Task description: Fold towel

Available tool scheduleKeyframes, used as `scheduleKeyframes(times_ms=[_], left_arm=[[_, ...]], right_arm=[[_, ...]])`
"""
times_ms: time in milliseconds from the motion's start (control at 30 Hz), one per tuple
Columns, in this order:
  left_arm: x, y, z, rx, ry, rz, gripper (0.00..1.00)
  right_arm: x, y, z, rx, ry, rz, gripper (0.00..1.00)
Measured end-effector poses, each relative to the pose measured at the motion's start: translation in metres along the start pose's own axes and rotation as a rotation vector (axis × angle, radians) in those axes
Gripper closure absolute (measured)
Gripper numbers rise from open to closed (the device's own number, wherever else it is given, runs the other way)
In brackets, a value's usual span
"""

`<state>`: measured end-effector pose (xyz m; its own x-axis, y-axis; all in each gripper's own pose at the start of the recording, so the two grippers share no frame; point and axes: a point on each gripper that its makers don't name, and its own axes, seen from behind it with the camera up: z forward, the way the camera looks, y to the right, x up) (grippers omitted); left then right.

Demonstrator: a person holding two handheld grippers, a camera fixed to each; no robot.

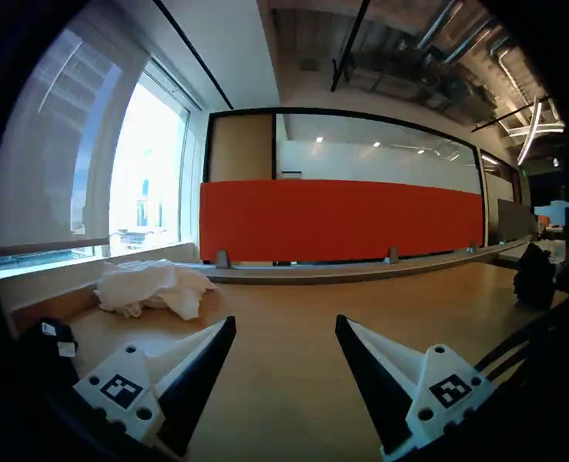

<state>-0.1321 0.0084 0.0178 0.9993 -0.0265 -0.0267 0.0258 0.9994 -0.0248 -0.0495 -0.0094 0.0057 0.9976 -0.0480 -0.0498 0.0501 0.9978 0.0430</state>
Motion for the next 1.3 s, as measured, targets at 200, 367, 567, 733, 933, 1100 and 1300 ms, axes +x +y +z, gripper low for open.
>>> scheduleKeyframes(times_ms=[200,367,567,733,933,1100,1300], left_arm=[[-0.001,0.000,0.000,0.001,-0.001,0.005,0.04],[-0.001,-0.001,0.000,0.001,0.000,0.004,0.04],[-0.001,-0.001,0.000,0.001,0.000,0.004,0.04],[-0.001,-0.001,0.000,0.001,0.000,0.003,0.04],[-0.001,-0.001,0.000,0.001,0.000,0.003,0.04],[0.000,-0.001,0.000,0.001,0.000,0.003,0.04],[-0.001,0.000,0.000,0.001,0.000,0.003,0.04]], right_arm=[[0.000,0.000,0.001,-0.005,0.009,0.000,0.00],[-0.004,0.003,0.004,-0.022,0.018,0.008,0.00],[-0.022,0.004,0.005,-0.020,0.006,0.028,0.00],[-0.038,0.010,0.005,-0.032,-0.002,0.046,0.00],[-0.052,0.014,0.004,-0.034,-0.002,0.074,0.00],[-0.064,0.015,0.004,-0.033,-0.002,0.112,0.00],[-0.079,0.017,0.003,-0.026,-0.007,0.137,0.00]])
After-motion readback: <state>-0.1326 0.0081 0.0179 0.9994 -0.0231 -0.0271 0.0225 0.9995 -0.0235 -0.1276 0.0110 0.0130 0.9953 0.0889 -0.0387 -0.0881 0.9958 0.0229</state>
